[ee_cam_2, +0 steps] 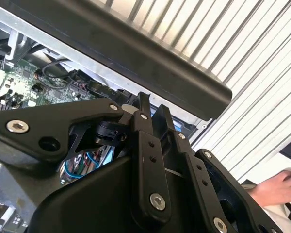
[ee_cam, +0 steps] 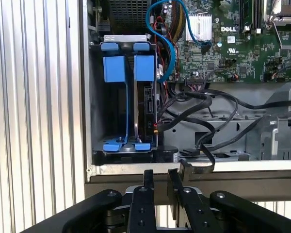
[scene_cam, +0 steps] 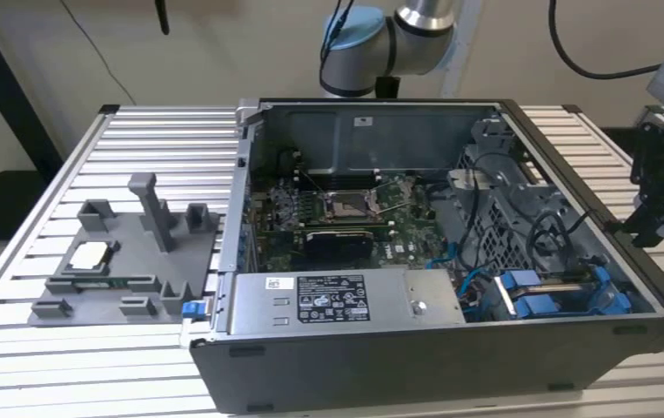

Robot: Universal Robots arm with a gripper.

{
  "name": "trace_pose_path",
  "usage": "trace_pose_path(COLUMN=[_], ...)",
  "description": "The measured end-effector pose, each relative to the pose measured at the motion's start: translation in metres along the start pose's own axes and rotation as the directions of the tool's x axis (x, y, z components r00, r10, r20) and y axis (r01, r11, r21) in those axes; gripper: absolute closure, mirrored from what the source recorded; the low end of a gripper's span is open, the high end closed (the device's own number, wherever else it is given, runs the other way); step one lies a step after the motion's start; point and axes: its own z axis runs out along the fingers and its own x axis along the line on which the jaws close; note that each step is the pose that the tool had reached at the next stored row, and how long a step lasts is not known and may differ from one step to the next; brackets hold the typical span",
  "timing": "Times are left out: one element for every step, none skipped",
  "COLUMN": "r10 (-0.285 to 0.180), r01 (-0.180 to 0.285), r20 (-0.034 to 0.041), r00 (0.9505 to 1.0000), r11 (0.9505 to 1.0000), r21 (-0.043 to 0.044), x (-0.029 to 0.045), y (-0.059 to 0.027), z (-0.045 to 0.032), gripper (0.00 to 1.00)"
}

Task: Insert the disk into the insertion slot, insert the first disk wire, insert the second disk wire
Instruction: 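Insert the second disk wire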

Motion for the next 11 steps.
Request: trace_pose_path(r10=[0.000, 0.000, 0.000, 0.000, 0.000, 0.000, 0.000, 0.000, 0.000, 0.001, 0.001], r01=[0.000, 0.000, 0.000, 0.000, 0.000, 0.000, 0.000, 0.000, 0.000, -0.001, -0.001], r20=[0.0000, -0.0001, 0.0000, 0.0000, 0.0000, 0.0001, 0.0003, 0.0007, 0.0015, 0.0020, 0.0022], r00=[1.0000, 1.0000, 1.0000, 1.0000, 1.0000, 1.0000, 1.0000, 1.0000, 1.0000, 1.0000, 1.0000], r11=[1.0000, 1.0000, 1.0000, 1.0000, 1.0000, 1.0000, 1.0000, 1.0000, 1.0000, 1.0000, 1.0000], r21=[0.0000, 0.0000, 0.0000, 0.0000, 0.0000, -0.0005, -0.0006, -0.0008, -0.0008, -0.0008, -0.0008], x=[0.0000, 0.0000, -0.0001, -0.0001, -0.0002, -0.0003, -0.0003, -0.0003, -0.0004, -0.0004, -0.0005], y=[-0.0003, -0.0010, -0.0017, -0.0023, -0.0027, -0.0027, -0.0027, -0.0029, -0.0029, -0.0030, -0.0029], z=[0.0000, 0.0000, 0.0000, 0.0000, 0.0000, 0.0000, 0.0000, -0.0003, -0.0007, -0.0015, -0.0027], gripper=[0.74, 0.74, 0.74, 0.74, 0.74, 0.74, 0.74, 0.74, 0.74, 0.74, 0.74])
